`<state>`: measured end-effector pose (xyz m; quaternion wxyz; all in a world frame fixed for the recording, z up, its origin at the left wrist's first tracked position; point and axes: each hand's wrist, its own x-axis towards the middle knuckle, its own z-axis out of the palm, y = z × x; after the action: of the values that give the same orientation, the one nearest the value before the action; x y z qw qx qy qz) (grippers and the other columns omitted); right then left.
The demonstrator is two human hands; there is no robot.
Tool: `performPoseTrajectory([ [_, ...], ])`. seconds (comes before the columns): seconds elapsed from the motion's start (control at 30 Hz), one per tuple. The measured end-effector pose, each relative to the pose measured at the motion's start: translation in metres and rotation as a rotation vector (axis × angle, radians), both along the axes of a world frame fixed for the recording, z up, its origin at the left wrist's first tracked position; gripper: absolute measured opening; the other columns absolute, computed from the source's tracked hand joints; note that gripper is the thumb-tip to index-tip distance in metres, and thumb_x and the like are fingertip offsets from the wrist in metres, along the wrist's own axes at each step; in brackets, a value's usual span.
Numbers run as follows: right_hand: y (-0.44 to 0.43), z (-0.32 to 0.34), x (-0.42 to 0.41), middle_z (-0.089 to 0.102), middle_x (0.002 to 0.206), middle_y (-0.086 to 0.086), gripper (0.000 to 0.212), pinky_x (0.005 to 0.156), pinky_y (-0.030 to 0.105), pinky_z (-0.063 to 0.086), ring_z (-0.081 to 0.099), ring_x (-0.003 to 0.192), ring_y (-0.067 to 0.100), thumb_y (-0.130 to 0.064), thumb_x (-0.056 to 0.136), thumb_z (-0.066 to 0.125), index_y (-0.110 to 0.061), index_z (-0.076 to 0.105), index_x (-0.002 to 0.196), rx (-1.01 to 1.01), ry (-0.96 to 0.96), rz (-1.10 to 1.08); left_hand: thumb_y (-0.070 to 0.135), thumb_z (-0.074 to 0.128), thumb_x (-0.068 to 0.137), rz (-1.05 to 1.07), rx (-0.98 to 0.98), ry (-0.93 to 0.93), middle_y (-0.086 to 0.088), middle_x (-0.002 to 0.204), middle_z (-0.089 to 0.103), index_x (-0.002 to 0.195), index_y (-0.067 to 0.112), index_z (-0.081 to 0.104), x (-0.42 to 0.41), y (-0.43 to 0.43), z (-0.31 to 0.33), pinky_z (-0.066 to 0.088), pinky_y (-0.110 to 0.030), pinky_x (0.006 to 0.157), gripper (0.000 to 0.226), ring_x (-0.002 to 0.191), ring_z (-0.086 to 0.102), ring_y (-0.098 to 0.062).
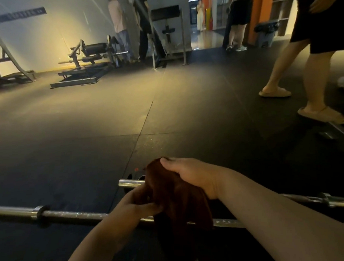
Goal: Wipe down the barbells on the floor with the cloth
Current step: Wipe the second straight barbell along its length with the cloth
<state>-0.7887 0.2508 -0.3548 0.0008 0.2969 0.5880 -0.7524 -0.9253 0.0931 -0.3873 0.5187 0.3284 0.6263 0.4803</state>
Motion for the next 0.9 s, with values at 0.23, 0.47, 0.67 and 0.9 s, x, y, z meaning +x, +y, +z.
performPoseTrajectory([
  [0.23, 0.033, -0.019, 0.029, 0.074, 0.110, 0.009, 0.042, 0.079, 0.034, 0.057, 0.071, 0.091, 0.022, -0.051, 0.079, 0.081, -0.020, 0.076, 0.108, 0.173, -0.275, 0.468, 0.026, 0.056, 0.098, 0.161, 0.115, -0.270, -0.023, 0.126, 0.066, 0.127, 0.009, 0.065, -0.009, -0.006, 0.011, 0.052, -0.050, 0.088, 0.035, 0.116, 0.065, -0.041],
  [0.47, 0.046, -0.040, 0.033, 0.066, 0.113, 0.019, 0.022, 0.105, 0.043, 0.050, 0.066, 0.107, 0.030, -0.025, 0.090, 0.064, -0.007, 0.073, 0.100, -0.102, 0.052, 0.075, 0.030, 0.052, 0.098, 0.481, 0.125, -0.348, -0.016, 0.105, 0.075, 0.106, 0.005, 0.074, -0.018, -0.006, 0.016, 0.052, -0.043, 0.081, 0.034, 0.092, 0.075, -0.029],
  [0.67, 0.035, -0.050, 0.032, 0.062, 0.138, 0.020, 0.067, 0.105, 0.052, 0.049, 0.058, 0.130, 0.038, -0.057, 0.081, 0.076, -0.012, 0.068, 0.130, -0.258, 0.013, 0.274, 0.024, 0.045, 0.103, 0.510, 0.181, -0.417, -0.013, 0.101, 0.076, 0.118, 0.002, 0.066, -0.018, -0.005, 0.015, 0.051, -0.043, 0.079, 0.034, 0.094, 0.074, -0.028],
  [0.9, 0.036, -0.046, 0.017, 0.070, 0.119, 0.014, 0.046, 0.101, 0.044, 0.051, 0.068, 0.111, 0.029, -0.044, 0.099, 0.049, -0.009, 0.071, 0.119, -0.338, 0.150, -0.066, 0.001, 0.040, 0.098, 0.555, 0.246, -0.543, -0.023, 0.111, 0.072, 0.121, -0.011, 0.060, -0.027, -0.003, 0.014, 0.061, -0.034, 0.071, 0.032, 0.101, 0.073, -0.032],
])
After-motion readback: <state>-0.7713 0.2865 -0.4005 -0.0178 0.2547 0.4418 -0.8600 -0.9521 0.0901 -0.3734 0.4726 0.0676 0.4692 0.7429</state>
